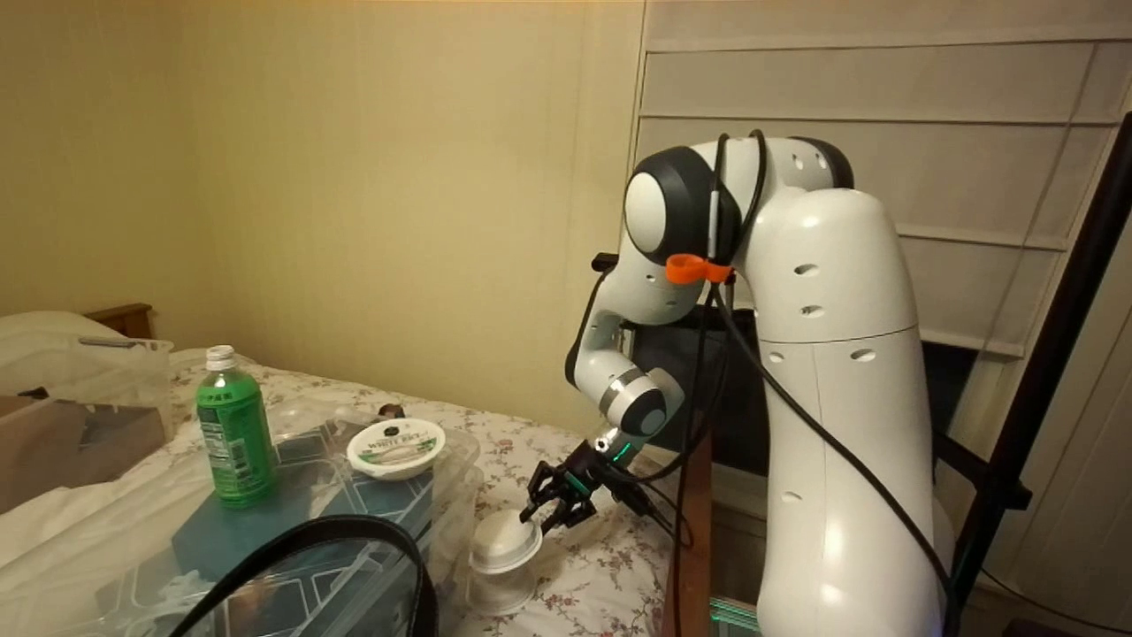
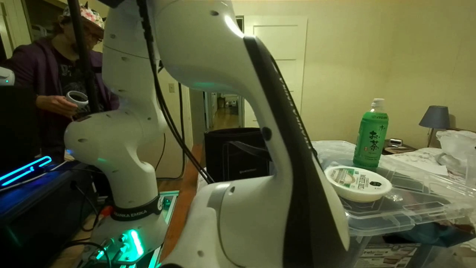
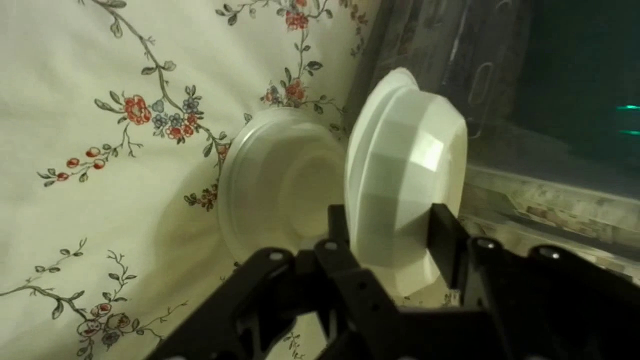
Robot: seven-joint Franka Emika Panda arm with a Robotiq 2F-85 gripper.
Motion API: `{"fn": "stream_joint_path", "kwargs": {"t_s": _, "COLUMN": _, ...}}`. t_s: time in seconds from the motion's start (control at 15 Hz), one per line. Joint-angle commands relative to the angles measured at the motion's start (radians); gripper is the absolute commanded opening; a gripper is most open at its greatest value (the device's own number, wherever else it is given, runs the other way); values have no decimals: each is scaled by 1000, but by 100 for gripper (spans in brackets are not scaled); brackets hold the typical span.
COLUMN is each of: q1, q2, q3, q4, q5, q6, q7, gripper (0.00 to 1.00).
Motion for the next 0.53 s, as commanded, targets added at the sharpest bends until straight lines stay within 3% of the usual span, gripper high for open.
{"fn": "stream_joint_path", "kwargs": {"t_s": 0.0, "q1": -37, "q2": -147, "q3": -43, "q4": -89, "q5": -74, "q6": -20, "q7": 61, "gripper": 19}}
{"fn": "stream_joint_path", "kwargs": {"t_s": 0.13, "q1": -49, "q2": -197, "q3": -77, "q4": -125, "q5": -158, "q6": -8, "q7": 104, "gripper": 19}}
{"fn": "stream_joint_path", "kwargs": {"t_s": 0.47, "q1": -78, "q2": -297, "q3": -145, "q4": -189, "q5": -552, "q6": -114, "q7": 270, "gripper": 19}}
